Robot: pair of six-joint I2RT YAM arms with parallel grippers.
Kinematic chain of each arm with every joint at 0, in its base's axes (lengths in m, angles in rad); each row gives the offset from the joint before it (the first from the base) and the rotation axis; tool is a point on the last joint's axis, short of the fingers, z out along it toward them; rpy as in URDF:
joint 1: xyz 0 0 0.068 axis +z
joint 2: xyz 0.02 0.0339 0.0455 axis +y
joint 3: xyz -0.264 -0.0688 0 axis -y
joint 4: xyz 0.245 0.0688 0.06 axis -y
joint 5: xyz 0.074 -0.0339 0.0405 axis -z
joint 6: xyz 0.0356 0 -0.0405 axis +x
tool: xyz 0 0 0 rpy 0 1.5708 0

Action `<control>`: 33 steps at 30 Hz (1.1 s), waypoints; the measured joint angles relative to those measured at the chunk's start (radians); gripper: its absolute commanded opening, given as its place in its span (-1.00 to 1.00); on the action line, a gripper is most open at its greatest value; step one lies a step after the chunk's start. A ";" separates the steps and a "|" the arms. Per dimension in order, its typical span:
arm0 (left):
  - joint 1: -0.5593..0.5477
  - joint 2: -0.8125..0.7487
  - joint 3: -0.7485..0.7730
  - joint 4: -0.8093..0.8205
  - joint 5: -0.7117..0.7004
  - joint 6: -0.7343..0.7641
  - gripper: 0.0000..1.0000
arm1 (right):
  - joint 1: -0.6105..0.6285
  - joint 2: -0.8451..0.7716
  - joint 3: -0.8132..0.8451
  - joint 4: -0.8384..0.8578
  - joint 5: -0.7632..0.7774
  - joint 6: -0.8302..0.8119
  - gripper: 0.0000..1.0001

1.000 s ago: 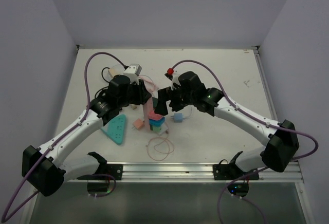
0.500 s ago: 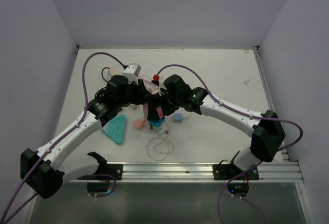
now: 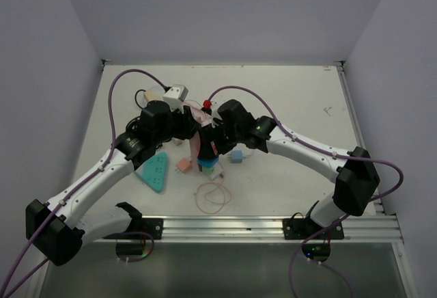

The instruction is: Pull the plug off the socket

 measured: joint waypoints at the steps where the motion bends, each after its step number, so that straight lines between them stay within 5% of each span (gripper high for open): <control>1: -0.002 -0.001 0.000 0.000 -0.008 0.003 -1.00 | 0.000 -0.003 0.000 -0.002 0.002 -0.002 -1.00; 8: -0.010 -0.008 0.000 0.023 -0.081 0.024 -1.00 | 0.003 -0.062 -0.020 -0.020 0.040 -0.017 -1.00; 16: 0.123 0.020 0.028 -0.050 -0.279 0.146 -1.00 | 0.003 -0.246 -0.074 -0.171 0.065 -0.036 -1.00; 28: 0.126 -0.019 0.132 -0.077 -0.121 0.088 -1.00 | -0.081 -0.231 -0.322 -0.082 0.335 -0.035 -0.91; 33: 0.126 -0.052 0.114 -0.092 -0.041 0.043 -1.00 | -0.102 -0.121 -0.338 0.050 0.391 -0.039 -0.10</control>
